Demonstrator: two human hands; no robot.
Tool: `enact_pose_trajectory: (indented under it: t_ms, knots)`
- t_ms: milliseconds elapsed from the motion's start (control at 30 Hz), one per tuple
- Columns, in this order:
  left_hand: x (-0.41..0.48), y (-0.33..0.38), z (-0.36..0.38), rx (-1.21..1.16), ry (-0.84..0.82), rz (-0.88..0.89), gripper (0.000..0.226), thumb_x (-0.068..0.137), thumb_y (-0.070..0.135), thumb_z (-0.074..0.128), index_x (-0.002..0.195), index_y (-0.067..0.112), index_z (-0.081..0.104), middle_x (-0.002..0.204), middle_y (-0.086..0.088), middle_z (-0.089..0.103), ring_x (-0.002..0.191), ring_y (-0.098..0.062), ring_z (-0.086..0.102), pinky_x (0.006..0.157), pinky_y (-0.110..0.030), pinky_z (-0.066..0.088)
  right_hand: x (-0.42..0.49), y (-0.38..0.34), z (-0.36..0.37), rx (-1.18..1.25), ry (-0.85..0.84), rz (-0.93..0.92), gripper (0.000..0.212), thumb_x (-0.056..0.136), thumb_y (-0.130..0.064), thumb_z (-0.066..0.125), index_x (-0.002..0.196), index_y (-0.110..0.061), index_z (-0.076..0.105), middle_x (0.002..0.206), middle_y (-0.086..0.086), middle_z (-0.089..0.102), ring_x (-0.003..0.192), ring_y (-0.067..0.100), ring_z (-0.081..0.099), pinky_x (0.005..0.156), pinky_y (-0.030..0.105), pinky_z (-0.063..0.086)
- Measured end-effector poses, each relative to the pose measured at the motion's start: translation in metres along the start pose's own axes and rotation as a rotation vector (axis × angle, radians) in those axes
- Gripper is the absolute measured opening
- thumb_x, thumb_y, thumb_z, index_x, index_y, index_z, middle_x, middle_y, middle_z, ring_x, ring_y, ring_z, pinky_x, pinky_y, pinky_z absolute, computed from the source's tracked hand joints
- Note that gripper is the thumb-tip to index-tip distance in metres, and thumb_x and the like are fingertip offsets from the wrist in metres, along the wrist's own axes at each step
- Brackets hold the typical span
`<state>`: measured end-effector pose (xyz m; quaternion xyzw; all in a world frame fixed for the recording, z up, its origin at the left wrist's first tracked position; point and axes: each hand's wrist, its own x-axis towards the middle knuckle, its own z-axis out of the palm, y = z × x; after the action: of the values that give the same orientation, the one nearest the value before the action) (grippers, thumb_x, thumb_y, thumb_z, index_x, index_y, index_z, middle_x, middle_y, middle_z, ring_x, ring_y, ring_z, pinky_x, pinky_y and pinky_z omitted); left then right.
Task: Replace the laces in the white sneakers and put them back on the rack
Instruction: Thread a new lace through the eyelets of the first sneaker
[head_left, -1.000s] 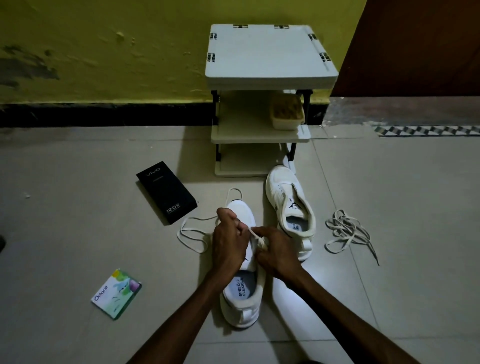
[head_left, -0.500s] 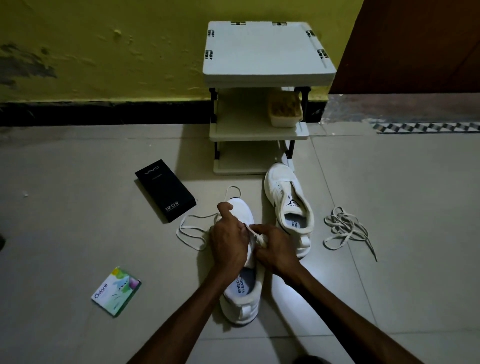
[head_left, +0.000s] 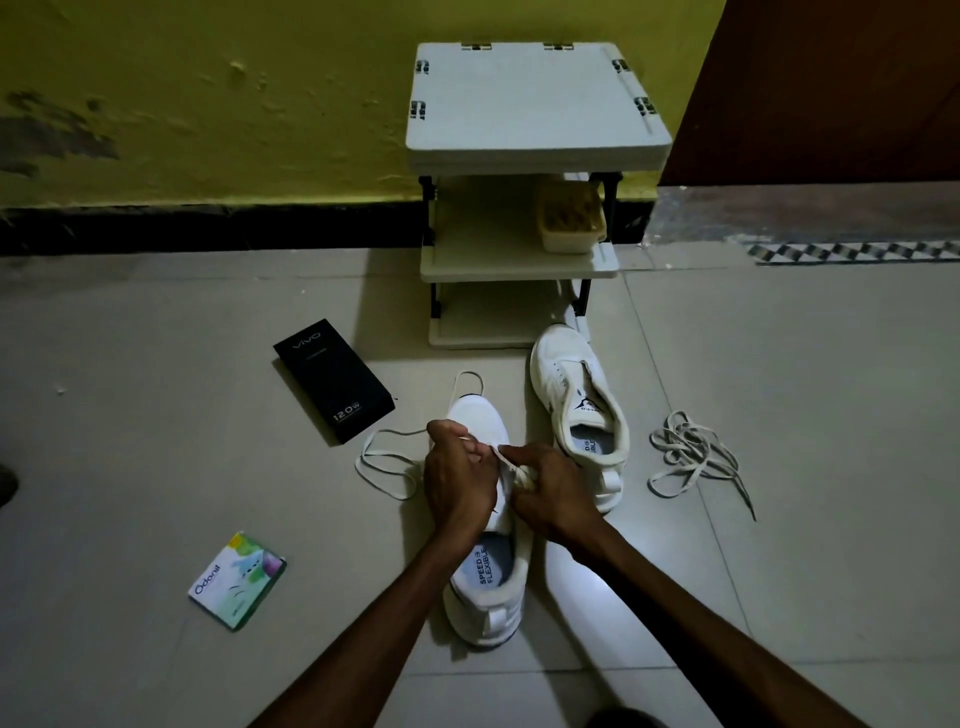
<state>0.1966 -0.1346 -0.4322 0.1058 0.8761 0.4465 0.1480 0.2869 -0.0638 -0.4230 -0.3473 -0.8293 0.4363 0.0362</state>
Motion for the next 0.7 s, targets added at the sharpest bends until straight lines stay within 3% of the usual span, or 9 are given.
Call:
enact_pose_trajectory:
  t_ms: [200, 400, 567, 700]
  knots:
    - [-0.0048, 0.0057, -0.0003, 0.001, 0.018, -0.03, 0.028, 0.085, 0.015, 0.067, 0.102, 0.008, 0.047, 0.102, -0.014, 0.067, 0.097, -0.034, 0.062, 0.076, -0.032, 0.044, -0.0023, -0.0014, 0.0027, 0.067, 0.042, 0.031, 0.05, 0.077, -0.012, 0.068, 0.126, -0.016, 0.062, 0.126, 0.0, 0.064, 0.12, 0.017, 0.057, 0.105, 0.028, 0.042]
    - [-0.0063, 0.0065, 0.0022, -0.048, 0.05, -0.025, 0.03, 0.087, 0.013, 0.066, 0.105, 0.005, 0.042, 0.107, -0.018, 0.065, 0.101, -0.036, 0.061, 0.074, -0.031, 0.042, -0.0037, -0.003, -0.0026, 0.088, 0.043, -0.029, 0.046, 0.074, -0.013, 0.069, 0.119, -0.019, 0.065, 0.115, -0.002, 0.066, 0.103, 0.01, 0.057, 0.09, 0.015, 0.039]
    - [-0.0077, 0.0069, 0.0, -0.029, 0.059, 0.007, 0.022, 0.089, 0.01, 0.062, 0.102, 0.005, 0.045, 0.101, -0.016, 0.064, 0.096, -0.034, 0.061, 0.069, -0.027, 0.036, -0.0025, -0.0026, -0.0008, 0.068, 0.044, -0.022, 0.048, 0.074, -0.006, 0.069, 0.118, -0.022, 0.066, 0.115, -0.004, 0.067, 0.107, 0.013, 0.06, 0.089, 0.016, 0.04]
    - [-0.0053, 0.0061, -0.001, 0.078, 0.052, 0.125, 0.026, 0.09, 0.009, 0.057, 0.104, 0.015, 0.036, 0.093, -0.009, 0.067, 0.089, -0.03, 0.064, 0.066, -0.027, 0.037, -0.0045, -0.0056, -0.0027, 0.083, 0.052, -0.023, 0.042, 0.078, -0.006, 0.069, 0.117, -0.021, 0.067, 0.11, -0.008, 0.066, 0.098, 0.003, 0.054, 0.086, 0.01, 0.037]
